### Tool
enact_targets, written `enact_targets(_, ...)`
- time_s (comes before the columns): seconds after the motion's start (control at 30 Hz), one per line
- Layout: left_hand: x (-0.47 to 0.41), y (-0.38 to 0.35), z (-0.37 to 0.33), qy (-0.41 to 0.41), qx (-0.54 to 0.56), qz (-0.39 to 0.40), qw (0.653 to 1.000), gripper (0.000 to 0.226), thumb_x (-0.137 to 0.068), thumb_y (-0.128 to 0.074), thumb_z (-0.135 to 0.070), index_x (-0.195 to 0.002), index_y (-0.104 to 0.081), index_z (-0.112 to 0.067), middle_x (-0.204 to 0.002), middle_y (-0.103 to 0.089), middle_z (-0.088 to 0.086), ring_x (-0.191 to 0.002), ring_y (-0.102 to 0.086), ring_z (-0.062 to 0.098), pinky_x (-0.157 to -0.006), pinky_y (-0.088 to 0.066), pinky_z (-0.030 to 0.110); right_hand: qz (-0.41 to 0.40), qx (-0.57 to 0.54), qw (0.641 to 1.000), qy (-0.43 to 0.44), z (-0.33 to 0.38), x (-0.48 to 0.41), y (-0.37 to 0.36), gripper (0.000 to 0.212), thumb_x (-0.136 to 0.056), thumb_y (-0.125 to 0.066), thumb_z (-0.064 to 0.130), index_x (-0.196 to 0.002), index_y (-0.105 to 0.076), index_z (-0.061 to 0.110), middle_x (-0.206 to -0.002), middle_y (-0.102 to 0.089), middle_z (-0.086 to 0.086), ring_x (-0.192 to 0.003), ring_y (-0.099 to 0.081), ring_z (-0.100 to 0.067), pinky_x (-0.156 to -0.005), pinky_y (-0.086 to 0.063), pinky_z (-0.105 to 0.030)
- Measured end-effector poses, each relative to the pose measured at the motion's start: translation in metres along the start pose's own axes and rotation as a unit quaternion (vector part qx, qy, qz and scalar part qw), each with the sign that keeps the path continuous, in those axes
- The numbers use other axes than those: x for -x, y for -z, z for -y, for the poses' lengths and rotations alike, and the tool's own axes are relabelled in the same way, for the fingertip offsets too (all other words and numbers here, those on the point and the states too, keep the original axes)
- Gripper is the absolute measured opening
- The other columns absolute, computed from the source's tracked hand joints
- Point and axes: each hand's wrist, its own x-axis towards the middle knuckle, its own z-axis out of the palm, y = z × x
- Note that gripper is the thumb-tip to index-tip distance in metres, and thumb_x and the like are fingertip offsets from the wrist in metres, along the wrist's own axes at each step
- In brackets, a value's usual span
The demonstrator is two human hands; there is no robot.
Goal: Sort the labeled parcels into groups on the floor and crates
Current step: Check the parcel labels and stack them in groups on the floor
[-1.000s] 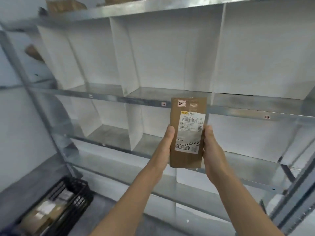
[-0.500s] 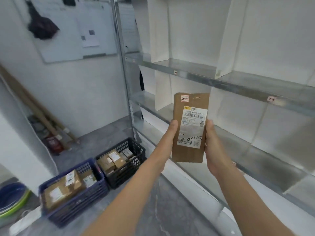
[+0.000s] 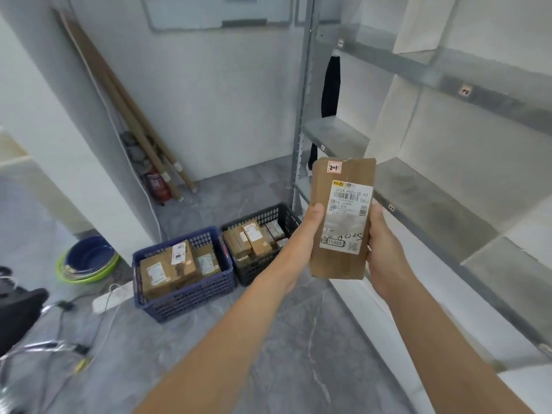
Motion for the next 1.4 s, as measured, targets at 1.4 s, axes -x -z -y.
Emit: enact_targets(1.4,-0.603,0.267,0.198,0.333,0.135,-0.139,0.923,0.045,-0.105,-0.025,-0.065,-0.132,-0.049,-0.037,-0.137,-0.060,-0.002,-0.118,-0.052,0.016,-0.098,-0.034,0.033,0.123,0.170,0.911,-0.355,-0.186,-0.635,-0.280,0.043,-0.109,-0.030,0.057,-0.108,-0.066,0.034,-0.100,-0.074,0.008,-0.088,-0.068,-0.010,-0.067,-0.047,-0.030)
